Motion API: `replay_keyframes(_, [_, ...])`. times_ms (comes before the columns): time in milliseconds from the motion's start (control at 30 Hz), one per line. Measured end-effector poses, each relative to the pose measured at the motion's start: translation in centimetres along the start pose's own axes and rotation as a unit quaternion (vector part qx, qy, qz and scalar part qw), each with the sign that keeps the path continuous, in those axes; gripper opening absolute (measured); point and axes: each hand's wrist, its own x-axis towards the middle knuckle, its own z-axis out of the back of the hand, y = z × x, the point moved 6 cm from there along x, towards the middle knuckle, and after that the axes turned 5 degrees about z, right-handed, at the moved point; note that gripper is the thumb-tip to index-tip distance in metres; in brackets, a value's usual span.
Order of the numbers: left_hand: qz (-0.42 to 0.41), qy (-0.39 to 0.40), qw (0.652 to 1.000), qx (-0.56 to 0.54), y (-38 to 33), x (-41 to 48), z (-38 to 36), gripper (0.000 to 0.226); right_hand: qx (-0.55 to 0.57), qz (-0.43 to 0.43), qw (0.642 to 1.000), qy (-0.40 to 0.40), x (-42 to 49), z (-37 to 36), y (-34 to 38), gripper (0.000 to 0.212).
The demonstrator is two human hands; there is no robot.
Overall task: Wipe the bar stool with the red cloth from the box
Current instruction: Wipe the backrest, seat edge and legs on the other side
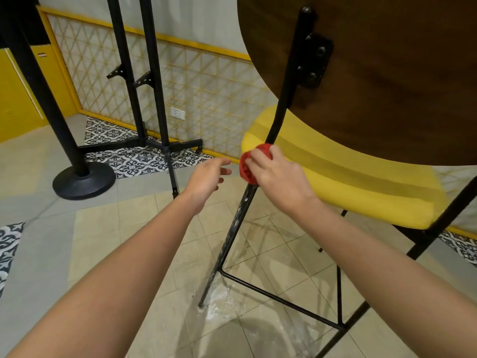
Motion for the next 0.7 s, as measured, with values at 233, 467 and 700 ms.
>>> replay_keyframes(233, [0.010,-0.015,1.000,0.004,1.8,0.4,0.6,0.031,-0.003,0.022,0.996,0.088,1.5,-1.7,3.1,0.027])
replay_keyframes(467, [0.018,-0.018,1.000,-0.003,2.4,0.5,0.3,0.032,0.019,0.051,0.988,0.144,1.0,-3.4,5.4,0.030])
replay_keyframes(700, [0.022,-0.013,1.000,0.000,2.4,0.5,0.1,0.032,0.050,0.022,0.998,-0.042,-1.6,-2.5,0.7,0.060])
